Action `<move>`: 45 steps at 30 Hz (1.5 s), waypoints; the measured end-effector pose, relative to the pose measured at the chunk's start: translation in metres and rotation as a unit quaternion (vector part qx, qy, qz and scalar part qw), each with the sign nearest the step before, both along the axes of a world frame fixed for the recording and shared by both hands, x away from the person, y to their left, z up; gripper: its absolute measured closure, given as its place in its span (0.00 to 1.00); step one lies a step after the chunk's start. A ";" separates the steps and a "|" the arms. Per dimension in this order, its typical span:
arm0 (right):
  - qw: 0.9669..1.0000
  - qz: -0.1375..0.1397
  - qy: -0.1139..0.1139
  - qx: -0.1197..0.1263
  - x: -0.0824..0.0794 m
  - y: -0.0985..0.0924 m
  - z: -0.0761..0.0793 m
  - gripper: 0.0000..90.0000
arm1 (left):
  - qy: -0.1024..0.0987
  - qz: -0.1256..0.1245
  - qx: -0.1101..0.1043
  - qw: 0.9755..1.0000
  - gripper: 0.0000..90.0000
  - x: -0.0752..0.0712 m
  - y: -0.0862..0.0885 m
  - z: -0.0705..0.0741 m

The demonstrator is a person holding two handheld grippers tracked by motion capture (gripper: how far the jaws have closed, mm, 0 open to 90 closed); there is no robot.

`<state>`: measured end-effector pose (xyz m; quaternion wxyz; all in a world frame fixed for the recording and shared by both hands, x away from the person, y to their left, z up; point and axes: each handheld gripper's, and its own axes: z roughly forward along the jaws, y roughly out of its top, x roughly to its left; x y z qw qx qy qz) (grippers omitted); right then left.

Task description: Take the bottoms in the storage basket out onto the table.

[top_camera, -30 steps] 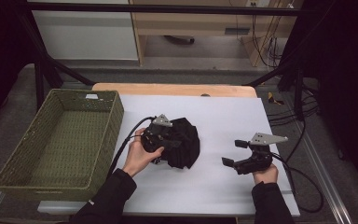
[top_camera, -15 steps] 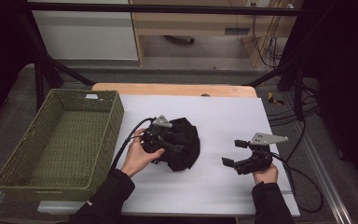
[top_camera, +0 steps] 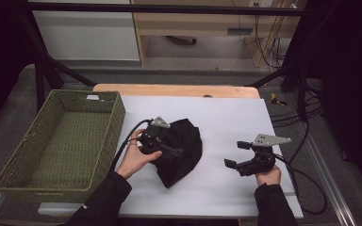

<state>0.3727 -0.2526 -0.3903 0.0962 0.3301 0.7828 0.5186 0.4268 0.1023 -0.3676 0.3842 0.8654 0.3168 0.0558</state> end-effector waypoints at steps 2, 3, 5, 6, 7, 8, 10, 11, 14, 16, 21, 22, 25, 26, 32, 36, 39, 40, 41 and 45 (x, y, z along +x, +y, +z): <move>1.000 -0.002 0.000 -0.001 0.000 0.000 0.000 0.04 | -0.002 0.000 -0.002 1.000 0.05 -0.002 0.002 0.002; 1.000 -0.002 0.000 -0.002 0.000 0.000 0.000 0.04 | -0.004 0.001 -0.004 1.000 0.05 -0.003 0.003 0.004; 1.000 -0.002 0.001 -0.002 0.000 0.000 0.000 0.04 | -0.005 0.002 -0.011 1.000 0.05 -0.005 0.006 0.007; 1.000 -0.001 0.000 -0.002 0.000 0.000 0.000 0.04 | -0.008 0.003 -0.014 1.000 0.05 -0.007 0.008 0.010; 1.000 -0.002 0.000 -0.002 0.000 0.000 0.000 0.04 | -0.011 0.003 -0.015 1.000 0.05 -0.008 0.010 0.012; 1.000 -0.002 0.000 -0.002 0.000 0.000 0.000 0.04 | -0.012 0.004 -0.018 1.000 0.05 -0.009 0.011 0.013; 1.000 -0.001 0.000 -0.002 0.000 0.000 0.000 0.04 | -0.017 0.001 -0.022 1.000 0.05 -0.011 0.015 0.017; 1.000 -0.001 0.000 -0.002 0.000 0.000 0.000 0.04 | -0.018 0.000 -0.023 1.000 0.05 -0.012 0.016 0.019; 1.000 -0.001 0.000 -0.002 0.000 -0.001 0.000 0.04 | -0.026 0.000 -0.024 0.999 0.05 -0.017 0.021 0.025; 1.000 -0.001 -0.002 -0.001 0.000 -0.001 0.001 0.04 | -0.032 -0.002 -0.022 0.999 0.05 -0.020 0.024 0.029; 1.000 -0.002 -0.002 0.003 0.000 -0.002 0.001 0.04 | -0.043 -0.004 -0.023 0.999 0.05 -0.029 0.032 0.038; 1.000 -0.002 -0.002 0.003 -0.001 -0.002 0.001 0.04 | -0.045 -0.003 -0.024 0.999 0.05 -0.030 0.034 0.040; 1.000 -0.002 -0.003 0.003 -0.001 -0.002 0.002 0.04 | -0.051 -0.002 -0.021 0.998 0.05 -0.035 0.039 0.044; 1.000 -0.001 -0.003 0.003 -0.001 -0.003 0.002 0.04 | -0.051 -0.001 -0.017 0.999 0.05 -0.036 0.040 0.045; 1.000 0.000 -0.002 0.005 -0.001 -0.003 0.003 0.04 | -0.058 -0.001 -0.014 0.998 0.05 -0.045 0.048 0.050; 1.000 0.000 -0.003 0.005 -0.001 -0.003 0.003 0.04 | -0.063 0.004 -0.018 0.998 0.05 -0.049 0.055 0.053; 1.000 0.000 -0.004 0.006 -0.001 -0.003 0.003 0.04 | -0.068 0.006 -0.016 0.998 0.05 -0.051 0.060 0.055; 1.000 0.000 -0.004 0.005 -0.001 -0.003 0.003 0.04 | -0.070 0.010 -0.018 0.997 0.05 -0.052 0.063 0.056; 1.000 0.000 -0.003 0.006 -0.001 -0.003 0.003 0.04 | -0.072 0.011 -0.020 0.997 0.05 -0.053 0.066 0.057; 1.000 0.000 -0.003 0.004 -0.001 -0.003 0.003 0.04 | -0.075 0.019 -0.025 0.997 0.05 -0.054 0.077 0.059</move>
